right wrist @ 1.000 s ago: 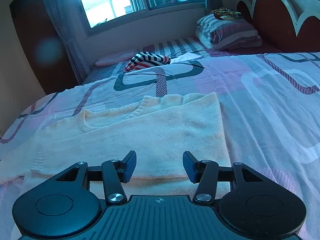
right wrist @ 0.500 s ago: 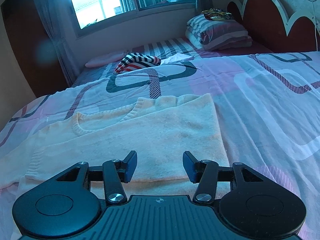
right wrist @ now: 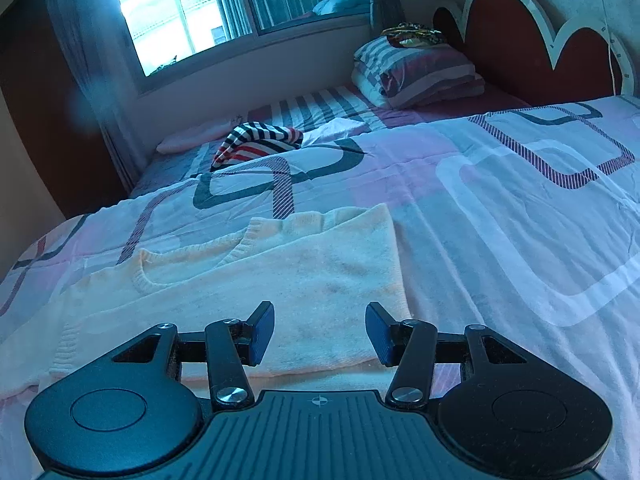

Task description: Fold small clothes

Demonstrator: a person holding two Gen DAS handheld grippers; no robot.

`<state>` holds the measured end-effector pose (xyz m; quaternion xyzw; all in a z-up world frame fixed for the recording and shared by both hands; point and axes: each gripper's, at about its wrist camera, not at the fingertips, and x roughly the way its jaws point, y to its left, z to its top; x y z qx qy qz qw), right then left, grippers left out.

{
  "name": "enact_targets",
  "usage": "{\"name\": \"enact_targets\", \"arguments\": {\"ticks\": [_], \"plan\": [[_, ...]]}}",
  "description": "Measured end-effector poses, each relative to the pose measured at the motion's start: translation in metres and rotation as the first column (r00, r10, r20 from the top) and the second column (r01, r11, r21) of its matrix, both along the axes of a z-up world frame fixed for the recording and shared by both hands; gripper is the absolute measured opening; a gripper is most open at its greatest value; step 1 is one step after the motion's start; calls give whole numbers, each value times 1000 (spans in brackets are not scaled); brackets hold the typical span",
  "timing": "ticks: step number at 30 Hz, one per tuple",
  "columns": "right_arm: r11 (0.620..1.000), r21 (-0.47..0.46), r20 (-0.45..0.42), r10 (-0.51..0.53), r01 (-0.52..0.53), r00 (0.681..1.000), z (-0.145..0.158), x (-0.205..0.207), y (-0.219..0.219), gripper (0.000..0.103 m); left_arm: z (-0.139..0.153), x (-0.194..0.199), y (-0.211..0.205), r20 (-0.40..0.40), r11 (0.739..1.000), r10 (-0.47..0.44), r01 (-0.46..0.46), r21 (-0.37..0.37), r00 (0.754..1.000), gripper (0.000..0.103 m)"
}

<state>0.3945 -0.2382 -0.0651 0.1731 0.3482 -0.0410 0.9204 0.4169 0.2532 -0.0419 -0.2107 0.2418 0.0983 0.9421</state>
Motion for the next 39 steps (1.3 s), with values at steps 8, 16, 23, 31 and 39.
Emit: {"name": "enact_targets", "arguments": {"ticks": [8, 16, 23, 31, 39], "plan": [[996, 87, 31, -4, 1, 1000, 1, -5, -25, 51, -5, 43, -166, -111, 939, -325, 334, 85, 939, 2], [987, 158, 34, -14, 9, 999, -1, -10, -49, 51, -48, 45, -293, -269, 818, -494, 547, 177, 827, 2], [965, 254, 38, 62, -69, 997, -4, 3, -44, 51, -52, 19, -315, -288, 757, -508, 580, 301, 812, 75], [916, 353, 8, 199, -189, 980, -27, 43, 5, 51, -43, -15, -193, -248, 909, -201, 275, 313, 948, 73], [913, 340, -30, 249, -224, 968, -36, 69, 33, 24, -55, -8, -141, -305, 943, -199, 266, 200, 931, 71]]}}
